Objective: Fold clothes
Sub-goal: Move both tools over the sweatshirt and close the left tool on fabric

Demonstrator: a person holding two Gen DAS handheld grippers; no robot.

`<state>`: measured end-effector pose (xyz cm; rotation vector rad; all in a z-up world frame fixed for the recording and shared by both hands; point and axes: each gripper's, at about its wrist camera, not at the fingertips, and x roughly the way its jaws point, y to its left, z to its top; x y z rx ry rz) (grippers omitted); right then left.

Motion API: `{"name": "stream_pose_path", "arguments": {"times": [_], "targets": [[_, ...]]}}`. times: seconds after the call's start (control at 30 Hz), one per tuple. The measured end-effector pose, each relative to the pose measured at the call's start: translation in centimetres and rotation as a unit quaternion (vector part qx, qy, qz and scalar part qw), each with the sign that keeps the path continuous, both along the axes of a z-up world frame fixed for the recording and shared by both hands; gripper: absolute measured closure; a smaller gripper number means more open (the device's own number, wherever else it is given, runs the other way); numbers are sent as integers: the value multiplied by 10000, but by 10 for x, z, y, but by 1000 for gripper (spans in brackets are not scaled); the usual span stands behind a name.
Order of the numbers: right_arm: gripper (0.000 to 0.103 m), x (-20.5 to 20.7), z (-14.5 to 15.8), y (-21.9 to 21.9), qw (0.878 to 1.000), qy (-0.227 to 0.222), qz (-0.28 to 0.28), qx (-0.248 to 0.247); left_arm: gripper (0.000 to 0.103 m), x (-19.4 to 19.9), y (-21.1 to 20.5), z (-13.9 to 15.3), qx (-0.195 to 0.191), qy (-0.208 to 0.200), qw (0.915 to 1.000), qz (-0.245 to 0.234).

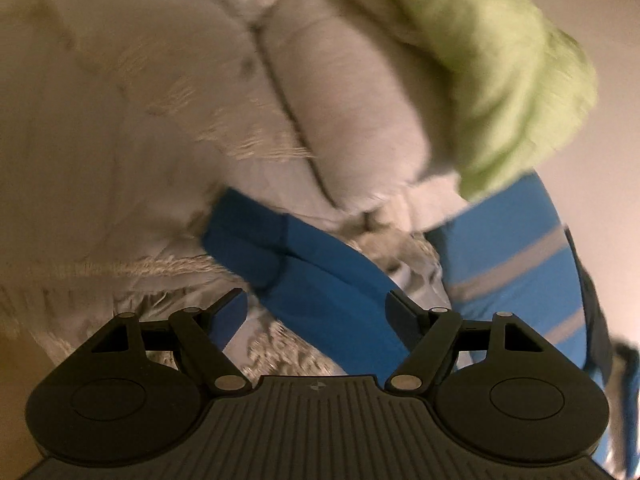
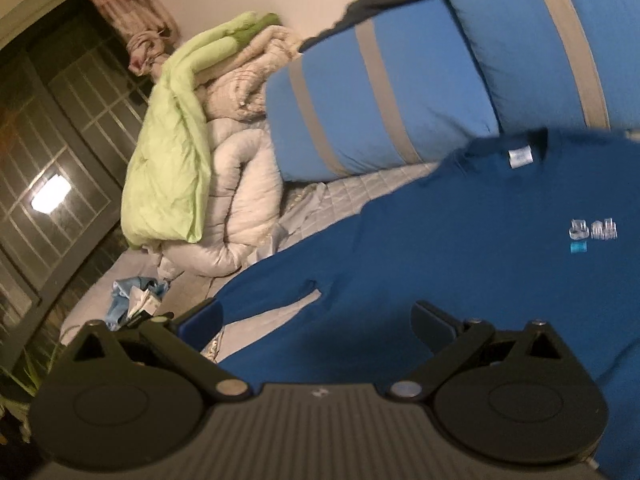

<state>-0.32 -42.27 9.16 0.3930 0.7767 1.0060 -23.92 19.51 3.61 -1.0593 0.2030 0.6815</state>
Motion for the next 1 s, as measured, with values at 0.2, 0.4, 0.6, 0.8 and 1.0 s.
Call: {"name": "stream_pose_path", "arguments": {"times": [0.2,0.4,0.6,0.8,1.0], "targets": [[0,5,-22,-2,9998,194,-16,35,35,1,15,-29,-366,-261,9983,372],[0,7,-28,-4,9995,302,-2,114,47,0,29,-47,-698,-628,9928,745],[0,10,-31,-4,9990,407,-6,164,91,0,36,-44,-914,-860,9884,857],[0,11,-34,-5,9987,471,-75,191,92,12,19,14,177,-238,9986,442],[0,10,-36,0,9987,375,-301,-173,92,39,-7,77,1269,447,9908,-106]]}}
